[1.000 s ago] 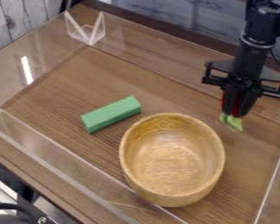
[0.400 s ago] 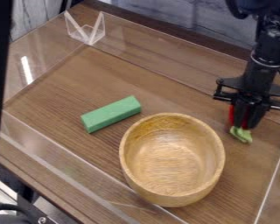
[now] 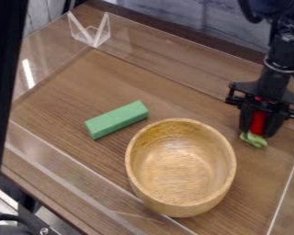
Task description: Move the red fruit to the right
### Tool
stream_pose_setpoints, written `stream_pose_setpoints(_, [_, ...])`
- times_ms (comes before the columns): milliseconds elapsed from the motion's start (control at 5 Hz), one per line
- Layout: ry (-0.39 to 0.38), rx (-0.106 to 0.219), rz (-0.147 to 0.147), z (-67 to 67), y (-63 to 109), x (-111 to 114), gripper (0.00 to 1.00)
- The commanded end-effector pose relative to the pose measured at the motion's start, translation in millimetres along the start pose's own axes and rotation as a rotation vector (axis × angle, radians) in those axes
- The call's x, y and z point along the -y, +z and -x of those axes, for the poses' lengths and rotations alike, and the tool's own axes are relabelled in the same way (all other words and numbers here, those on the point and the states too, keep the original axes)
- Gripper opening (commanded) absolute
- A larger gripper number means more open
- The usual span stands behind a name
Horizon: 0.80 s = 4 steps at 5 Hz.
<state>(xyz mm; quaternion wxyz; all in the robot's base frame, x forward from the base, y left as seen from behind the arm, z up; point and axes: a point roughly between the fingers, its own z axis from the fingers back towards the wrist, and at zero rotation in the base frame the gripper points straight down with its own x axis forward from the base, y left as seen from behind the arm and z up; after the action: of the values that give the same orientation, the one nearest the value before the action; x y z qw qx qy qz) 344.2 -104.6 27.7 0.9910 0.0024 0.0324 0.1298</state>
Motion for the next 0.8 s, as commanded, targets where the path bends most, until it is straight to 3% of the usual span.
stream_pose_setpoints(0, [-0.053, 0.050, 0.030, -0.5, 18.1, -4.2, 1.00])
stream_pose_setpoints(200, [-0.042, 0.045, 0.033, 3.2, 18.5, -14.8, 1.00])
stream_pose_setpoints(600, [-0.042, 0.111, 0.088, 18.0, 45.4, -23.9, 1.00])
